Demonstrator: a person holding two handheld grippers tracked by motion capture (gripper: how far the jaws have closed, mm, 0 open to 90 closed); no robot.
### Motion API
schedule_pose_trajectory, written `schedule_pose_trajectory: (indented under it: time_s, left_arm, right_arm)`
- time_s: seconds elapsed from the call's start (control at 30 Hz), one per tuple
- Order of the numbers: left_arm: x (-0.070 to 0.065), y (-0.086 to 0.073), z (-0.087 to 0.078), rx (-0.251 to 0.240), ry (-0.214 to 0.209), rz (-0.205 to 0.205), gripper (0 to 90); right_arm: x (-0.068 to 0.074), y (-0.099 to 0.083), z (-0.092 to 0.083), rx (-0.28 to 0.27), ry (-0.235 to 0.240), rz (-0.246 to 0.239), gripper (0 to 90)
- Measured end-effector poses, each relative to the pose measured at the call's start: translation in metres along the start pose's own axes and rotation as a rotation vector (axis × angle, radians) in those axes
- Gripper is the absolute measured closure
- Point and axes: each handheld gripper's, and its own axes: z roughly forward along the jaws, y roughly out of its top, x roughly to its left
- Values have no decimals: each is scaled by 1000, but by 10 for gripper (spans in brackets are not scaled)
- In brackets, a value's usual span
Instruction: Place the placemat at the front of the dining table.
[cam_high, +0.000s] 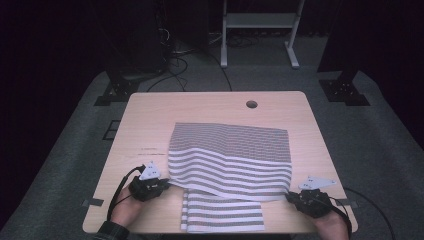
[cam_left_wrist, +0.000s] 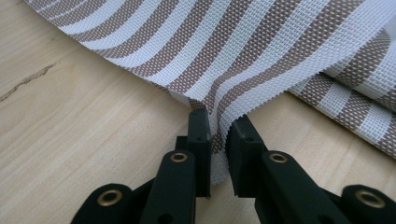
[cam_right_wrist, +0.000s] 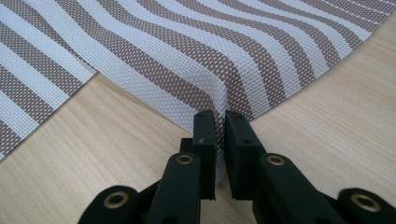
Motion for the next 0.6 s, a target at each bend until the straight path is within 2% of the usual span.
schedule_pose_trajectory:
  time_s: [0.23, 0.37, 0.6]
  left_arm:
    - [-2, 4, -2, 14, 7, -14, 847]
    - [-3, 6, -4, 10, 3, -8, 847]
    - [-3, 9, -10, -17, -14, -27, 847]
  right_arm:
    - [0, 2, -1, -6, 2, 0, 852]
    - [-2, 4, -5, -29, 3, 3, 862]
    - [-7, 9, -8, -60, 6, 7, 868]
